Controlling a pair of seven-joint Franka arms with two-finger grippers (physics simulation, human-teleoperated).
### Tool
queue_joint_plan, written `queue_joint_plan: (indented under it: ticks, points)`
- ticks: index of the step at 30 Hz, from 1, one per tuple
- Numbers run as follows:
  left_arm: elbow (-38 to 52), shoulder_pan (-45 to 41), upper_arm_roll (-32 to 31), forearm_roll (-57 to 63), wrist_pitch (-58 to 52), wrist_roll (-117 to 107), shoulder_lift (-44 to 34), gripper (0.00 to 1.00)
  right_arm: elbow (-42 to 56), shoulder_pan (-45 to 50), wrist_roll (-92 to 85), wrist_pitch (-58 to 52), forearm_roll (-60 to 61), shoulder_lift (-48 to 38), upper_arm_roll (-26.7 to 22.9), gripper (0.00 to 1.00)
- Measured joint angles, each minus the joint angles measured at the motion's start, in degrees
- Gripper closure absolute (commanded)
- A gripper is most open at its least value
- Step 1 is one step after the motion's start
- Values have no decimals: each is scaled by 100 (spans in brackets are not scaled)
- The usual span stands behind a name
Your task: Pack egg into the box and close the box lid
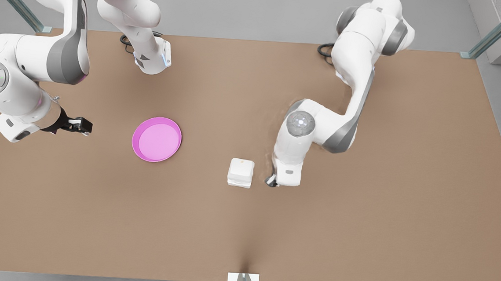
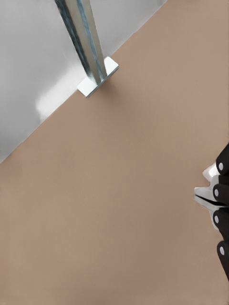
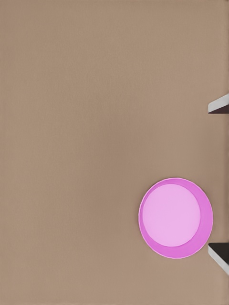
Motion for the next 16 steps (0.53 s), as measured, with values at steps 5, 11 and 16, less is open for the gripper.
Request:
queue_joint_plan:
  ticks: [5, 11, 16]
  points:
    - [-310, 1914, -544, 329, -2271, 1884, -1982, 0, 27, -3, -31, -29, 43, 199, 7, 0]
    - [-2113, 2138, -896, 650, -2921, 3784, -3701, 0, 52, -61, -56, -39, 165, 316, -6, 0]
    - [-2158, 2124, -909, 744, -3170, 4957, -3736, 0, 46, -69, -71, -49, 201, 349, -7, 0]
